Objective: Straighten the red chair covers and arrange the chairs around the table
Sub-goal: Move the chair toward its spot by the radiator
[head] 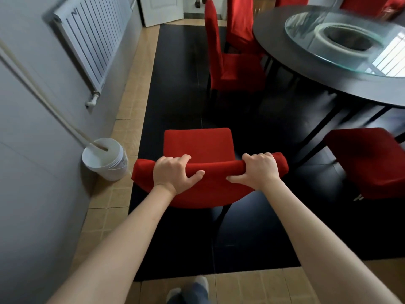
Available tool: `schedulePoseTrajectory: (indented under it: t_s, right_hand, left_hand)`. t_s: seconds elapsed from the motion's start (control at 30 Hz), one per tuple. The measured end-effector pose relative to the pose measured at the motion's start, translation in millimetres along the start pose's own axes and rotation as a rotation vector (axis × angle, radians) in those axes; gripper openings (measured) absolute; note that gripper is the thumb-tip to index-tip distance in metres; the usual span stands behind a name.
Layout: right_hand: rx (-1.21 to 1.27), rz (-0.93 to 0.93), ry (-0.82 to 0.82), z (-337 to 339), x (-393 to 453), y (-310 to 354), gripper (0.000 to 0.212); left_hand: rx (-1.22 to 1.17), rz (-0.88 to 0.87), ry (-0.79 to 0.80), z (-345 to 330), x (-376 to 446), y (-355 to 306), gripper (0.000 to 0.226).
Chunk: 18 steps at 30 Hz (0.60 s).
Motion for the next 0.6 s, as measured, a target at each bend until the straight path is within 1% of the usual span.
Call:
schedulePoseTrajectory:
  t_s: [0.23,0.33,0.43,0.6]
  right_hand:
    - [0.01,-0.024,-0.009,1,-5,6,0.078]
    - [0.028,-0.053,0.014,-2,-17,11,0.078]
    - [0.022,-0.09,-0.008,0,-29,18,0.079]
    - [0.027,-0.175,0.009,2,-53,31,0.079]
  left_hand:
    - [-0.022,-0.029,-0.008,2,-3,6,0.075]
    - [-0.019,-0.072,-0.022,5,-8,8,0.071]
    - [-0.028,-0.108,-0.033,8,-12,13,0.068]
    - [-0.061,-0.192,-0.008,12,-19,22,0.068]
Point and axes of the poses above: each hand's wrist, its own x-axis towards the middle knuckle, its own z-axis out of the back of the hand, y = z × x, the point moved 6 cm from there along x, towards the middle knuckle, and after that the axes turned 9 degrees about -z, right-handed, at the moved point
